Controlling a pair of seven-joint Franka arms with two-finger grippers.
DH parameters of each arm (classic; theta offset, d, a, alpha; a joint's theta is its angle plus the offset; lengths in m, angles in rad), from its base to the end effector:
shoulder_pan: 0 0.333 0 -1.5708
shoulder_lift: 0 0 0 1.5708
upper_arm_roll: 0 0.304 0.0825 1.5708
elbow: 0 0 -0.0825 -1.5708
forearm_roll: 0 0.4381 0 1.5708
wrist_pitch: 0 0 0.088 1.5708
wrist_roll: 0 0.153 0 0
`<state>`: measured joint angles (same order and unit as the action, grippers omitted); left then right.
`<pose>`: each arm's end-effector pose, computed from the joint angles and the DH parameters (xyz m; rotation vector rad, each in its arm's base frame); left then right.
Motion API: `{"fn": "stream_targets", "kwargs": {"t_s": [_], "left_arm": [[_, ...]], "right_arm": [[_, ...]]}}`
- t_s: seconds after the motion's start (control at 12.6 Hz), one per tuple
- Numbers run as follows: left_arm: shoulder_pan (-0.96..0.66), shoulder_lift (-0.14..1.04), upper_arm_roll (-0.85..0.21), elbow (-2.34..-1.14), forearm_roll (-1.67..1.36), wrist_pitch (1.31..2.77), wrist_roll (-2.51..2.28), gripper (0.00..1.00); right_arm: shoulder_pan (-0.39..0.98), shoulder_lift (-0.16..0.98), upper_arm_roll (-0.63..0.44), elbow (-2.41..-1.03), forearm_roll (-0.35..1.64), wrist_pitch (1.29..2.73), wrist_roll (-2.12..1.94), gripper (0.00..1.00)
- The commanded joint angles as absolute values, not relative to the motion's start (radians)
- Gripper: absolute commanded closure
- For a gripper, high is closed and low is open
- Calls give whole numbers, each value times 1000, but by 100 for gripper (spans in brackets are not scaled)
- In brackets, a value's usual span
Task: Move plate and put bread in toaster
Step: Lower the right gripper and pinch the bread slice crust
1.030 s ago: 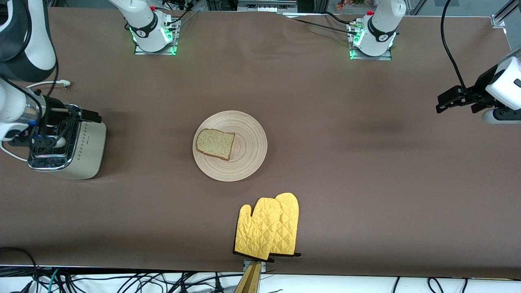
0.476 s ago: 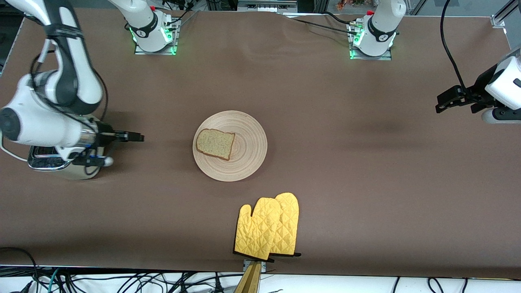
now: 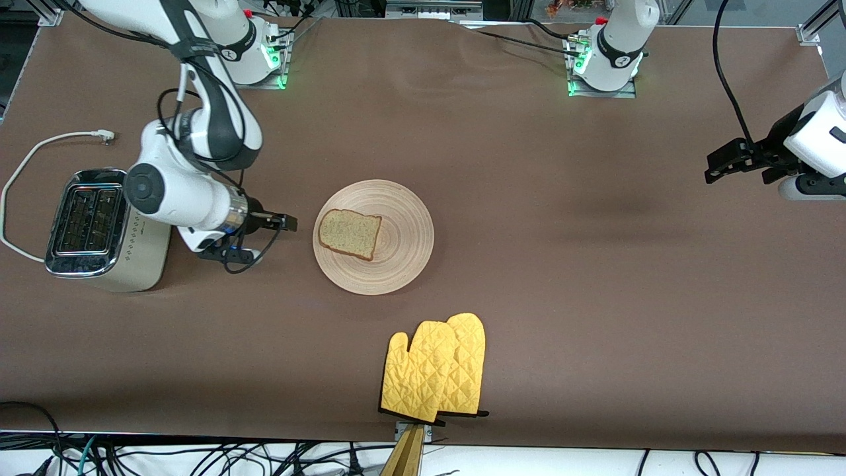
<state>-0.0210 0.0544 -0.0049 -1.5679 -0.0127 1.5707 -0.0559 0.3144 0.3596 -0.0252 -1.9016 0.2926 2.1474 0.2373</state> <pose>0.6204 -0.0180 0.5346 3.1293 0.0475 -0.0815 0.6133 0.2066 0.2136 -2.9363 0.1781 0.2474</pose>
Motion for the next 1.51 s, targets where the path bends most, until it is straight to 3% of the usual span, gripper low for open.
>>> {"fn": "stream_targets", "kwargs": {"t_s": [0.0,0.16,0.32,0.71,1.19,1.43], "left_arm": [[-25,61,-3,-1543,-35,1566,-55,0],[-25,61,-3,-1543,-35,1566,-55,0],[-25,61,-3,-1543,-35,1566,-54,0],[-25,61,-2,-1543,-35,1566,-54,0],[-25,61,-3,-1543,-35,1566,-54,0],[-25,61,-2,-1543,-35,1566,-54,0]], "right_arm": [[359,364,-20,-1931,302,2212,265,35],[383,383,-18,-1933,302,2247,296,35],[394,411,-18,-1947,302,2282,296,45],[411,454,-5,-1993,302,2408,305,45],[411,445,-3,-1987,302,2408,307,45],[420,449,5,-1987,302,2413,305,50]]}}
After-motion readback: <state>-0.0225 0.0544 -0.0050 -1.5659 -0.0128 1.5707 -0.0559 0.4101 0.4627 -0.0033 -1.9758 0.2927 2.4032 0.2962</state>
